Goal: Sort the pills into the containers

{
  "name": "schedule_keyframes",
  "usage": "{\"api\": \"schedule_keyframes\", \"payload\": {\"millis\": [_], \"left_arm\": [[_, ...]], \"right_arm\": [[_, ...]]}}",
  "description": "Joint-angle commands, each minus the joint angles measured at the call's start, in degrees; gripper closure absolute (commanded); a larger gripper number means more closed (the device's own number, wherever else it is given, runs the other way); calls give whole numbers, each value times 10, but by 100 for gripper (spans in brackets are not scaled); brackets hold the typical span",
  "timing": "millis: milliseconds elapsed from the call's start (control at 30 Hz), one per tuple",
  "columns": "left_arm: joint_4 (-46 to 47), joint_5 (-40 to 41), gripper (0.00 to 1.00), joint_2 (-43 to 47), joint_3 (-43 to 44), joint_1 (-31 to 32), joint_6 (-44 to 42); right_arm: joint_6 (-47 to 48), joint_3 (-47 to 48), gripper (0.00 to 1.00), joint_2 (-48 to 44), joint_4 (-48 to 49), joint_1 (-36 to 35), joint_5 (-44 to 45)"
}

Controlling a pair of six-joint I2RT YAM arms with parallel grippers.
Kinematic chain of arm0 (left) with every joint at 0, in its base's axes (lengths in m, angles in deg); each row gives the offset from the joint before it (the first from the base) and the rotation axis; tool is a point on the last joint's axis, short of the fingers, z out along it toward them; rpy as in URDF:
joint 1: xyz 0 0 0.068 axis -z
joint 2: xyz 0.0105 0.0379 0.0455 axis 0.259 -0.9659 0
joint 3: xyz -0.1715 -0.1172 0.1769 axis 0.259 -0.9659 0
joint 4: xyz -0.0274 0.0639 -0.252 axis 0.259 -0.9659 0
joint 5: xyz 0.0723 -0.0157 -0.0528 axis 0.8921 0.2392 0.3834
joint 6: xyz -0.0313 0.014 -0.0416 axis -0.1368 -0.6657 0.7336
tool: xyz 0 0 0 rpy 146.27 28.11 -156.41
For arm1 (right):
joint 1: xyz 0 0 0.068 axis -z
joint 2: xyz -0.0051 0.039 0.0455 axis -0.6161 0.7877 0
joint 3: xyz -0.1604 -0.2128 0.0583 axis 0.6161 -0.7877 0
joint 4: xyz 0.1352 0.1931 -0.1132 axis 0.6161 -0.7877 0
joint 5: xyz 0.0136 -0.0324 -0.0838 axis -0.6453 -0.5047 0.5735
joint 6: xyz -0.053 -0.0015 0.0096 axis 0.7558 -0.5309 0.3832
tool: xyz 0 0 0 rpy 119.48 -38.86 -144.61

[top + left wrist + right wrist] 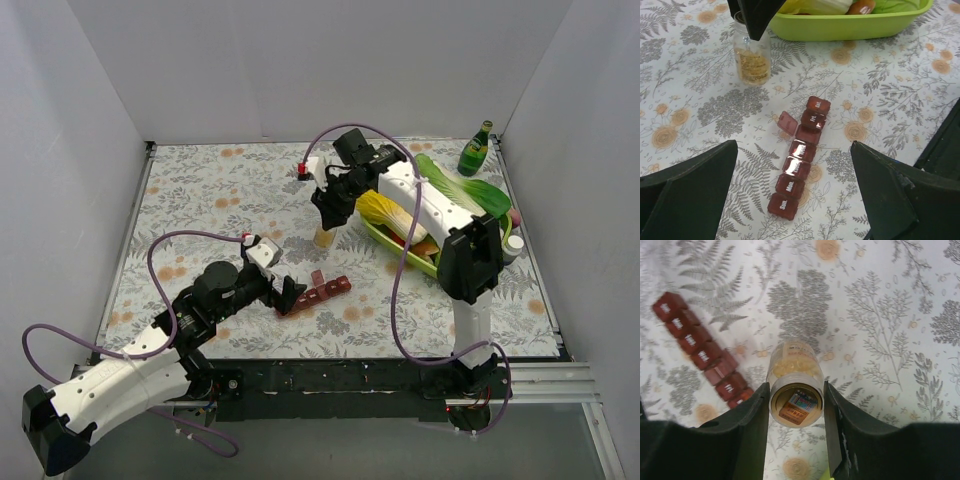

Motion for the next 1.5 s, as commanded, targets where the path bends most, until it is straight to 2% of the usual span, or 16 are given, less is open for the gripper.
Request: {"api": "schedule_keyframes", "payload": {"millis": [0, 333, 533, 800, 1000, 1100, 1133, 1200, 1467], "left_arm": [[25, -63, 2, 6, 12, -2, 2], [79, -105, 2, -38, 12, -2, -46], [101, -135, 2, -128, 57, -2, -58], [119, -116, 2, -180, 61, -1, -71], [152, -135, 2, -202, 50, -1, -61], [164, -145, 10, -208, 50, -1, -49], [168, -154, 17, -207, 50, -1, -45], [173, -164, 24, -205, 49, -1, -37], [168, -188, 28, -209, 32, -1, -14]], "right_arm": [[-8, -49, 87, -103, -2, -2, -110], [-17, -184, 88, -225, 18, -14, -206], [-9, -206, 88, -243, 18, -31, -206], [-11, -210, 88, -252, 17, -40, -222], [-25, -229, 89, -264, 30, -40, -247], [-33, -241, 89, -270, 38, -40, -254], [-35, -244, 89, -270, 41, -40, -256], [-40, -249, 89, -273, 47, -40, -259], [-56, -266, 90, -283, 61, -38, -287]]}}
